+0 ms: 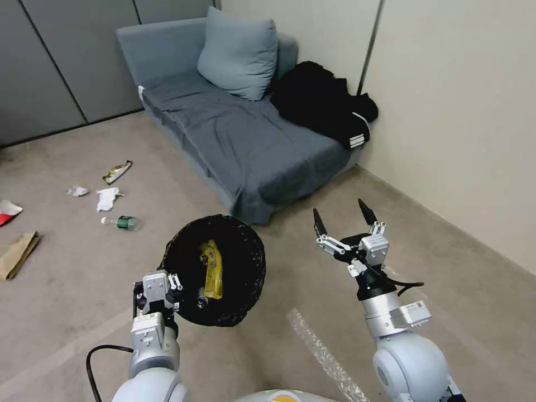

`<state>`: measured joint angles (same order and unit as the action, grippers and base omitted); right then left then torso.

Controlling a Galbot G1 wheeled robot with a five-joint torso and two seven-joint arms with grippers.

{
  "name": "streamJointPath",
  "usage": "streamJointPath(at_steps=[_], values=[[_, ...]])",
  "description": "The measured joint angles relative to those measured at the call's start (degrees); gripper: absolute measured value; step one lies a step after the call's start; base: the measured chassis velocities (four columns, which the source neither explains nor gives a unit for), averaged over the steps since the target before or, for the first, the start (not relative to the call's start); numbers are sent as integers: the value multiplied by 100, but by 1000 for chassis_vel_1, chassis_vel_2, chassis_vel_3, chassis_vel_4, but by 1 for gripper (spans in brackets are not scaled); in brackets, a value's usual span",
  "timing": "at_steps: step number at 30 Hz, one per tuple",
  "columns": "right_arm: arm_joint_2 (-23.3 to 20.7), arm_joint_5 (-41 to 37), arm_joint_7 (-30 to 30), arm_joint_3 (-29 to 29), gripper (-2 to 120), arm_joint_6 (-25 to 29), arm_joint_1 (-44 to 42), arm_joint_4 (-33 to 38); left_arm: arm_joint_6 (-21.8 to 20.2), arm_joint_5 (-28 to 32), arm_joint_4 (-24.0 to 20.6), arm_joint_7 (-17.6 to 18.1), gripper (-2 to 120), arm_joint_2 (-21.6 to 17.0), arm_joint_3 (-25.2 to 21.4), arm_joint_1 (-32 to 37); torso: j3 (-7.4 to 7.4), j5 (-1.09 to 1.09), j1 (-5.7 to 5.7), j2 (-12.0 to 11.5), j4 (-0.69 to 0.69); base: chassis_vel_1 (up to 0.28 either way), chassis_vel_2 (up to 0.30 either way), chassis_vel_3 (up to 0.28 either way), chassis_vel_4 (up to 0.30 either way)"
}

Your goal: Pick up the trash bin, then pick up the garbage from the floor and place it into the trash bin.

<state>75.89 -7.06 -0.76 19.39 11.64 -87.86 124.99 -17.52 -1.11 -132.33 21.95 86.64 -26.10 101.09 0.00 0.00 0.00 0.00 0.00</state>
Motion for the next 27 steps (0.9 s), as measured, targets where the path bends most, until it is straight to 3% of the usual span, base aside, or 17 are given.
streamJointPath(at_steps=[27], values=[[-75, 156, -13, -45, 100, -121, 91, 17, -72, 132, -162, 32, 2, 10, -176, -101, 0, 0, 0, 0, 1, 112, 110, 111, 113]])
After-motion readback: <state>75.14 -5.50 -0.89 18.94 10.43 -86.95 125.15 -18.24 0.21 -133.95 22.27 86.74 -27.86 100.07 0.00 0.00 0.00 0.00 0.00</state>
